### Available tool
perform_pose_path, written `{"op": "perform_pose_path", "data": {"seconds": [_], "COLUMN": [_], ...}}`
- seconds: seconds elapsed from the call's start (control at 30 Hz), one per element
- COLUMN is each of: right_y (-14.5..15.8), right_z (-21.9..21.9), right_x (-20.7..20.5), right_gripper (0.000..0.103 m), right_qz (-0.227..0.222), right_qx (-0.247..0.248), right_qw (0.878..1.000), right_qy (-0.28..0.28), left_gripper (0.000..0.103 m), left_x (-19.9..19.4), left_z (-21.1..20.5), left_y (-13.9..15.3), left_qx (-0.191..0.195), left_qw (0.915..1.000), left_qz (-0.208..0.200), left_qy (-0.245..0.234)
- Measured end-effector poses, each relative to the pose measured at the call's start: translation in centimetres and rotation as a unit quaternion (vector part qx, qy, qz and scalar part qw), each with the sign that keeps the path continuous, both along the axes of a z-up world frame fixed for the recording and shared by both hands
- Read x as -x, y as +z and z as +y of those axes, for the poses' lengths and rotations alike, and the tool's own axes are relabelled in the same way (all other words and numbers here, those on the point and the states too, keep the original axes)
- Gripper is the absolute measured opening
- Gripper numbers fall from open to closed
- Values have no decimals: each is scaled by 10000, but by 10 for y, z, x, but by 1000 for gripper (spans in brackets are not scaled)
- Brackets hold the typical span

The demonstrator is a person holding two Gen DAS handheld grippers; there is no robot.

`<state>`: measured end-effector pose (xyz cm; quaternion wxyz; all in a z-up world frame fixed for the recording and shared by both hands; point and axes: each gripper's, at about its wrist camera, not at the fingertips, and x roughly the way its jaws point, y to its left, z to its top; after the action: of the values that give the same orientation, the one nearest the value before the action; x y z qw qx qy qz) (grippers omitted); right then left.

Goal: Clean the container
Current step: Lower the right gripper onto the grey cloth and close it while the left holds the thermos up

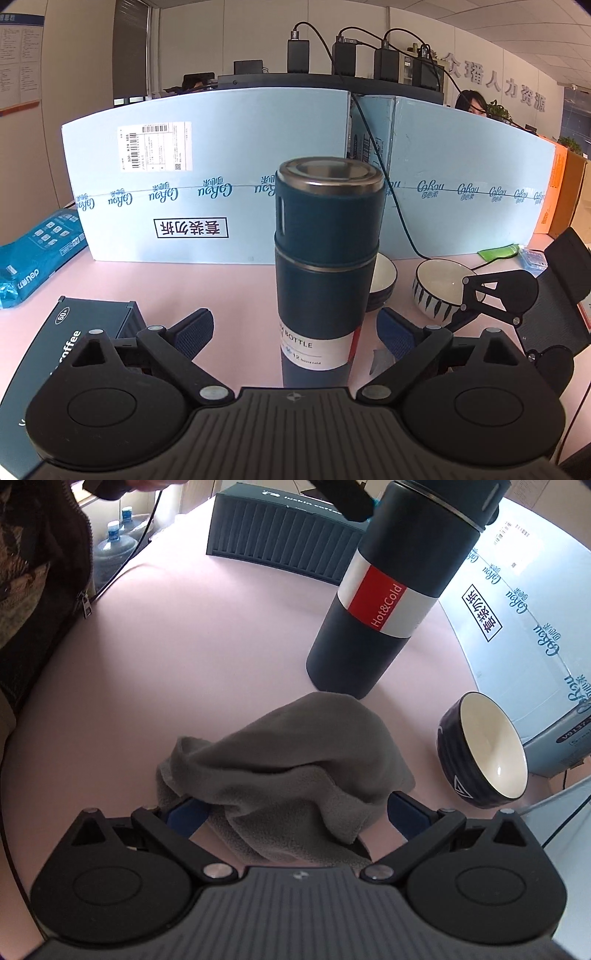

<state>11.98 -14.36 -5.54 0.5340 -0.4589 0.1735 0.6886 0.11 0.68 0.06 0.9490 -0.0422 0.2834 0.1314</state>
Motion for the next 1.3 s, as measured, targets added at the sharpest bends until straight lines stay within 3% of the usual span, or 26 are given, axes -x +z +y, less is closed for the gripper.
{"op": "perform_pose_path", "data": {"seconds": [0.23, 0.33, 0.47, 0.6, 0.67, 0.73, 0.8, 0.9, 1.07, 1.2, 1.3], "right_y": [-8, -15, -24, -21, -19, -15, -14, -16, -17, -16, -18], "right_z": [28, 33, 48, 58, 57, 58, 52, 40, 11, 1, 2], "right_x": [-5, 7, 9, 4, -1, -7, -17, -23, -25, -18, -8], "right_gripper": [103, 103, 102, 83, 67, 39, 32, 32, 33, 36, 38], "right_qz": [744, 577, 696, 1174, 1368, 1554, 1927, 2211, 2190, 1956, 1680], "right_qx": [-153, -248, -320, -484, -634, -778, -917, -1170, -1709, -2004, -2071], "right_qw": [9959, 9969, 9944, 9836, 9746, 9632, 9475, 9309, 9114, 9010, 9051], "right_qy": [-487, -465, -734, -1284, -1654, -2049, -2382, -2660, -3037, -3312, -3311], "left_gripper": [95, 95, 95, 95, 95, 95, 95, 95, 95, 97, 97], "left_x": [7, 7, 7, 9, 10, 10, 8, 4, -10, -29, -42], "left_z": [8, 9, 6, 1, 0, -3, -5, -10, -21, -26, -29], "left_y": [-7, -8, -11, -10, -8, -4, 0, 8, 26, 34, 36], "left_qx": [134, 173, 172, 81, 66, 46, 11, -97, -505, -731, -847], "left_qw": [9993, 9990, 9987, 9989, 9991, 9993, 9995, 9999, 9982, 9967, 9954], "left_qz": [153, 188, 264, 269, 250, 200, 133, -16, -291, -363, -367], "left_qy": [321, 370, 407, 363, 341, 310, 275, 140, -106, 16, 243]}}
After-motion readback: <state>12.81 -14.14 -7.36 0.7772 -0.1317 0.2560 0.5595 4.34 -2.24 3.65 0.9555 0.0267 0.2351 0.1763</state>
